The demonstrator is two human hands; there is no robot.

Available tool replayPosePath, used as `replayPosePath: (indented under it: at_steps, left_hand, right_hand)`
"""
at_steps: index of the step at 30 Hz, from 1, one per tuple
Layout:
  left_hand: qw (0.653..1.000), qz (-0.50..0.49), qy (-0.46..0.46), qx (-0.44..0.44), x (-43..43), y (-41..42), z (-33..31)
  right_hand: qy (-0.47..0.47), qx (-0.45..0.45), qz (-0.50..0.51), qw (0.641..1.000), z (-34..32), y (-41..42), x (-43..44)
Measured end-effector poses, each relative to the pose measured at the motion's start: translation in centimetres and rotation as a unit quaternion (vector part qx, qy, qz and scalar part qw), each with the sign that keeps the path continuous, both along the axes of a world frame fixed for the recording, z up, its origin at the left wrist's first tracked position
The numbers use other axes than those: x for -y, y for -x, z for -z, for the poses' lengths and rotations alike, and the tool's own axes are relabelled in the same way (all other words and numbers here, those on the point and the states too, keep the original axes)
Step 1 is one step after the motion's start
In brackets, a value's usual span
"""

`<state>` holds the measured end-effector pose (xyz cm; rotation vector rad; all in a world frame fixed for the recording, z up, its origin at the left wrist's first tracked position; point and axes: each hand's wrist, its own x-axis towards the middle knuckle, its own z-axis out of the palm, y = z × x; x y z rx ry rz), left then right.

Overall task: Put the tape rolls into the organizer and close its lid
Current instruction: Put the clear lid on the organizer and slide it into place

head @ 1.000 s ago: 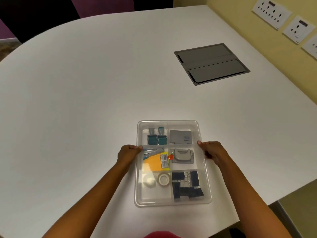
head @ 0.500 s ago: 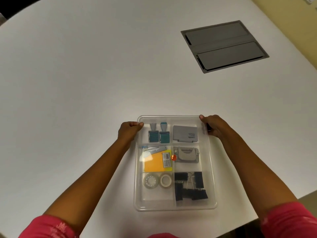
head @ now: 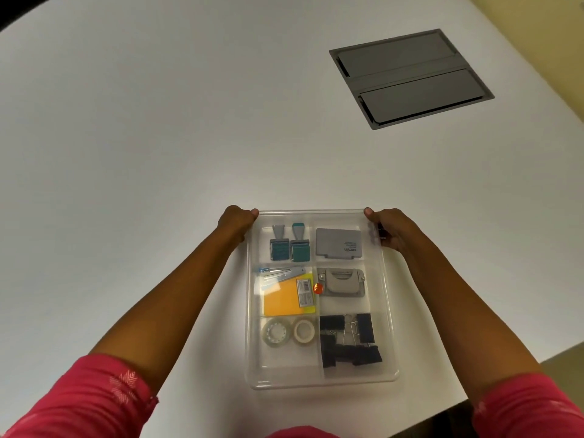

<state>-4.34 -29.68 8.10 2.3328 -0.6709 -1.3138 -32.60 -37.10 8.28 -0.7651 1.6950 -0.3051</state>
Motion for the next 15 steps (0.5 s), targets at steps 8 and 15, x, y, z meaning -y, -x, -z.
replayPosePath:
  at_steps: [8,15]
  left_hand:
    - [0.973,0.08,0.113,0.184,-3.3,1.2,-0.9]
    - [0.913,0.188,0.242,0.271,-12.7,6.2,1.8]
  right_hand:
    - [0.173,-0.121,-0.062,0.976,0.2,-0.1,-3.0]
    - [0.395,-0.26,-0.215,0.854,1.8,1.1,-12.2]
